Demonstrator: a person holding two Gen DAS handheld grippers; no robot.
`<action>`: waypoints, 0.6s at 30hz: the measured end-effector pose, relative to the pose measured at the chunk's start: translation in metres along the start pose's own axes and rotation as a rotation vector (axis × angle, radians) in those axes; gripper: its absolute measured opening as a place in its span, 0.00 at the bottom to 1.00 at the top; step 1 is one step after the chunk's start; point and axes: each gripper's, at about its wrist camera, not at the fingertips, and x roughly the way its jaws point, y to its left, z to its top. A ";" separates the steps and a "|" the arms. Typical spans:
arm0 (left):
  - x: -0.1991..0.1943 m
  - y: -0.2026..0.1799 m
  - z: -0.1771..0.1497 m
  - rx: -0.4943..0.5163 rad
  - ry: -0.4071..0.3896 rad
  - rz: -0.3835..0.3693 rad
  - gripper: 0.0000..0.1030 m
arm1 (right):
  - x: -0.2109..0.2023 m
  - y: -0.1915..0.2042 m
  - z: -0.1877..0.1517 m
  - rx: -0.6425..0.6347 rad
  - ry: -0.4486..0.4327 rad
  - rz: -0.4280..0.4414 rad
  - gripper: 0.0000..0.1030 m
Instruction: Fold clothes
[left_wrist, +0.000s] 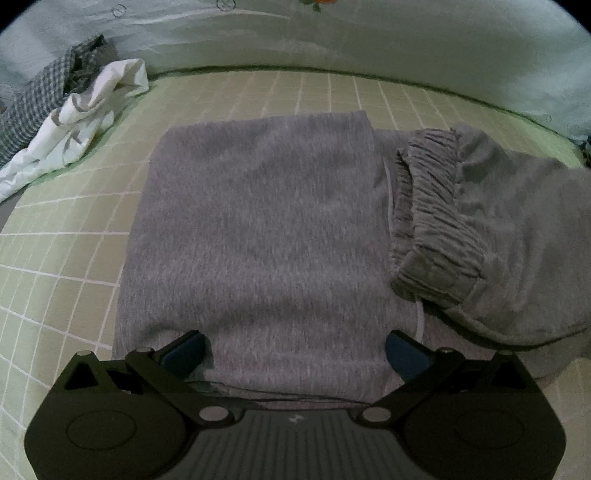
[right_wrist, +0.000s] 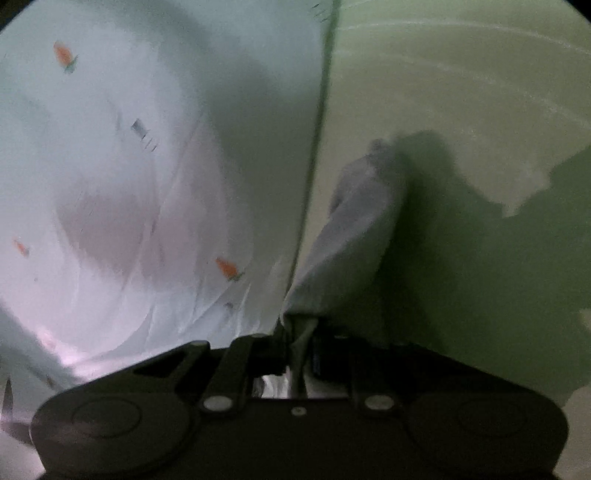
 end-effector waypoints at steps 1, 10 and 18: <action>-0.001 0.002 0.002 0.002 0.007 -0.010 1.00 | 0.008 0.009 -0.002 -0.019 0.013 0.007 0.12; -0.034 0.055 0.006 -0.061 -0.054 -0.053 1.00 | 0.091 0.072 -0.059 -0.252 0.184 -0.006 0.12; -0.053 0.113 -0.001 -0.090 -0.104 -0.048 1.00 | 0.178 0.103 -0.147 -0.424 0.341 -0.066 0.12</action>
